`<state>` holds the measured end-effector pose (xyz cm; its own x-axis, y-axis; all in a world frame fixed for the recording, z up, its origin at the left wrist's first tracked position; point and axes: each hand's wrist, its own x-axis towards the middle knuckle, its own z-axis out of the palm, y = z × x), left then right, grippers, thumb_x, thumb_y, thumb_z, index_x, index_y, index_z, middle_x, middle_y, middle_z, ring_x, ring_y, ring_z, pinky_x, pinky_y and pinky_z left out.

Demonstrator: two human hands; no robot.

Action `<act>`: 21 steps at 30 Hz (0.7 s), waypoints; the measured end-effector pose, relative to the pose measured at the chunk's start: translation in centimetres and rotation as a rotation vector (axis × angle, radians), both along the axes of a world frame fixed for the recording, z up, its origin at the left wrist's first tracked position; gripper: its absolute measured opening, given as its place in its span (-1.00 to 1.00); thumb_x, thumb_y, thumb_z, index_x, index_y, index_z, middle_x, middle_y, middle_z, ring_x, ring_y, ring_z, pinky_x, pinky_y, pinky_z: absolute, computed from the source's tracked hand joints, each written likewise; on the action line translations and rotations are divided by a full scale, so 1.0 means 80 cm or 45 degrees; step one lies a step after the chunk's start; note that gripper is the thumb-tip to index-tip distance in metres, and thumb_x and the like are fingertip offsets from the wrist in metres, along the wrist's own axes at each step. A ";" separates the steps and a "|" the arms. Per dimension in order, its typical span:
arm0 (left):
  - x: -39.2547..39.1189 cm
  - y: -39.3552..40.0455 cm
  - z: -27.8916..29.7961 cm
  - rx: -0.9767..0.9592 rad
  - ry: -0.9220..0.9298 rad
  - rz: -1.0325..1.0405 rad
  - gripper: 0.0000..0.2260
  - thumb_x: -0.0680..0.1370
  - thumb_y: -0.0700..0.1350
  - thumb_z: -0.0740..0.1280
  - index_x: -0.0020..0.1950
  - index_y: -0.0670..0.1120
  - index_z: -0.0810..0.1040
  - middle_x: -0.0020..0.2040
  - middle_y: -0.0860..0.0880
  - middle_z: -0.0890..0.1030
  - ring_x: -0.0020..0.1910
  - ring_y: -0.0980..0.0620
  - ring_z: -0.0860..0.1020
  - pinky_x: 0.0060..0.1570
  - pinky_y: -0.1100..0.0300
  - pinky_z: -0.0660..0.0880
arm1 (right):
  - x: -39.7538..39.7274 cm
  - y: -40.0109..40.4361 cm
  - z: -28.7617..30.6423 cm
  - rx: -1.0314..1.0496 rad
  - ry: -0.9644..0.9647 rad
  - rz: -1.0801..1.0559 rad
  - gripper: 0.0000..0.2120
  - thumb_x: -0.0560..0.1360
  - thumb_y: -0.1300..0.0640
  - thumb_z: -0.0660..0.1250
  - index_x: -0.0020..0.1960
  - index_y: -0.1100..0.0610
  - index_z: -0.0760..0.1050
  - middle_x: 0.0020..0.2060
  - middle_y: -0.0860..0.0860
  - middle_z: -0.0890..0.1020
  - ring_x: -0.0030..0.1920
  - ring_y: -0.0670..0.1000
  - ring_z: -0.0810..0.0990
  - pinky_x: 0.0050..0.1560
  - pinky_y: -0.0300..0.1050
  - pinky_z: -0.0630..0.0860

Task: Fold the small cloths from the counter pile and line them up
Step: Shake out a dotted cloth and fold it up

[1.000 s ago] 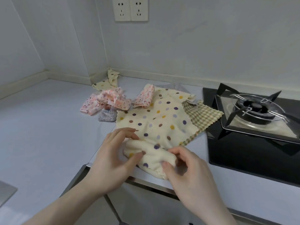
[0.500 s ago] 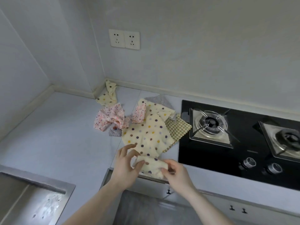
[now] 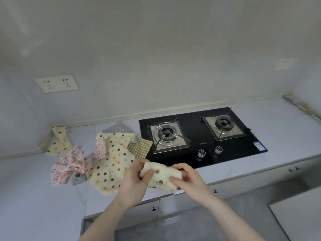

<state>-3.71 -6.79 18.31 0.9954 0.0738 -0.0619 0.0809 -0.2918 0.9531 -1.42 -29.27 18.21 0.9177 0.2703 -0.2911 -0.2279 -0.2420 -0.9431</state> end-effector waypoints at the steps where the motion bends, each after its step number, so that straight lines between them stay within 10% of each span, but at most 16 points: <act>1: 0.011 -0.016 0.007 -0.026 0.007 -0.052 -0.85 0.62 -0.19 0.40 0.10 0.04 0.53 -0.15 0.04 0.68 -0.15 0.07 0.64 -0.14 0.04 0.57 | 0.002 -0.017 0.006 -0.007 -0.036 -0.035 -0.76 0.50 0.19 0.49 0.13 -0.02 0.62 -0.06 0.02 0.73 -0.03 0.04 0.71 -0.12 -0.12 0.62; 12: 0.104 -0.282 0.064 -0.110 0.168 -0.387 -0.81 0.57 -0.09 0.48 0.15 -0.07 0.60 0.03 -0.03 0.74 -0.01 0.00 0.72 0.05 -0.07 0.67 | 0.022 -0.284 0.035 -0.076 -0.134 -0.396 -0.80 0.54 0.24 0.45 0.11 -0.01 0.65 -0.10 -0.03 0.75 -0.14 -0.06 0.71 -0.21 -0.22 0.55; 21: 0.144 -0.521 0.080 0.286 0.125 -0.542 -0.72 0.61 0.04 0.41 -0.16 -0.13 0.53 -0.32 -0.03 0.54 -0.33 0.04 0.57 -0.27 0.20 0.51 | 0.051 -0.544 0.050 -0.147 -0.085 -0.427 -0.83 0.54 0.19 0.46 0.12 0.07 0.65 -0.17 0.05 0.75 -0.29 -0.06 0.57 -0.29 -0.19 0.46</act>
<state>7.79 -48.45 24.73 0.9303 -0.3160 -0.1863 -0.0038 -0.5160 0.8566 2.68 -72.79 22.23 0.9678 -0.0802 -0.2387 -0.2516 -0.2699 -0.9294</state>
